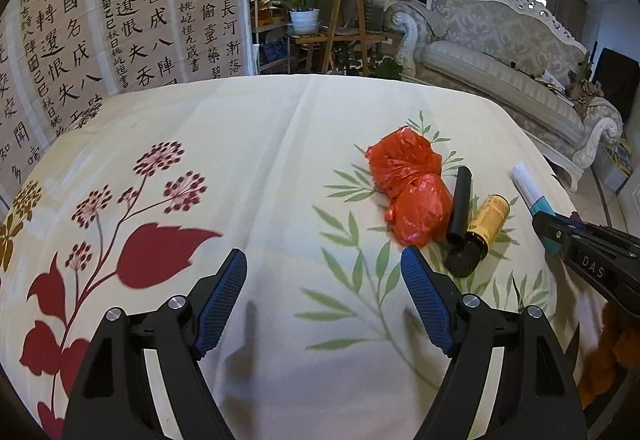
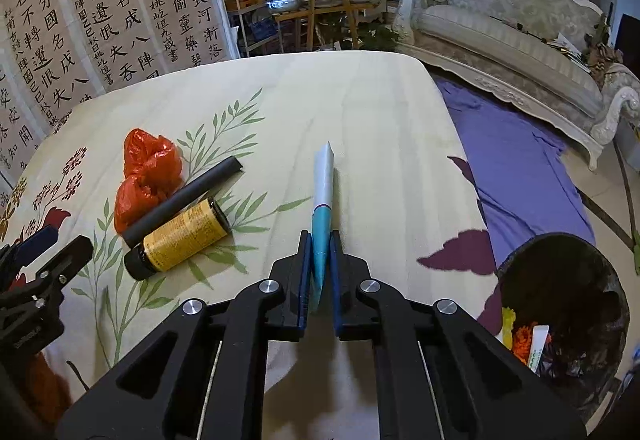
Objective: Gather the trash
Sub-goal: 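Grasp the orange plastic bag with the left tool while the right tool holds the marker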
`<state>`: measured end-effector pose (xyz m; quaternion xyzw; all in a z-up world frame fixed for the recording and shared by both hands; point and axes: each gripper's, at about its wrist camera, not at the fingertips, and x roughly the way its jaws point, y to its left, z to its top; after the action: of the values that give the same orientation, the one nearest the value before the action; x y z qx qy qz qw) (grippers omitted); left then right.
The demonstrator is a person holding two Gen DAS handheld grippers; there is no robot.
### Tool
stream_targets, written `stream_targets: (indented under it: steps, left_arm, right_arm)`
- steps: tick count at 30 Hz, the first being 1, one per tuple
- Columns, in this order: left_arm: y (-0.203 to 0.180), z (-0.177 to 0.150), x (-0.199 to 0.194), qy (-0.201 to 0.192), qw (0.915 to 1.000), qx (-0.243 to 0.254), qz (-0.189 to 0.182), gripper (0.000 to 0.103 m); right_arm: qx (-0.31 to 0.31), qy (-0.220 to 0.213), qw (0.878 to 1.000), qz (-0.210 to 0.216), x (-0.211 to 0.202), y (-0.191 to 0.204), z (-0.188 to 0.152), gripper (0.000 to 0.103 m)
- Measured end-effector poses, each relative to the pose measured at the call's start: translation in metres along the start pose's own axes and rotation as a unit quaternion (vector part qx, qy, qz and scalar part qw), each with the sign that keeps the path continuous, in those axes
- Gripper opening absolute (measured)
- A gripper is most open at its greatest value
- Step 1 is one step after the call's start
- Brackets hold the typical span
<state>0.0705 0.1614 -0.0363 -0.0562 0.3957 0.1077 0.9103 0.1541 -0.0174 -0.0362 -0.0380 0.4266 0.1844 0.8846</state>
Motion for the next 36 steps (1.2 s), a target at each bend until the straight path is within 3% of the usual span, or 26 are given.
stream_targets:
  steps: [15, 21, 26, 30, 36]
  left_arm:
    - [-0.015, 0.028, 0.009, -0.016, 0.9988, -0.010, -0.044, 0.078]
    - [-0.024, 0.033, 0.019, -0.009, 0.9991, 0.012, -0.040, 0.078]
    - [-0.021, 0.029, 0.026, 0.006, 0.9985, 0.010, -0.054, 0.065]
    - [-0.020, 0.027, 0.026, 0.010, 0.9967, 0.014, -0.079, 0.039]
    - [-0.019, 0.027, 0.024, 0.007, 0.9968, 0.019, -0.077, 0.035]
  right_arm:
    - [-0.002, 0.001, 1.000, 0.006, 0.007, 0.000, 0.006, 0.008]
    - [-0.008, 0.002, 1.000, 0.000, 0.008, 0.001, 0.008, 0.008]
    - [-0.009, 0.002, 1.000, -0.001, 0.008, 0.001, 0.008, 0.008]
    - [-0.010, 0.001, 1.000, -0.002, 0.007, 0.000, 0.007, 0.008]
    - [-0.010, 0.001, 1.000, -0.002, 0.007, 0.001, 0.007, 0.008]
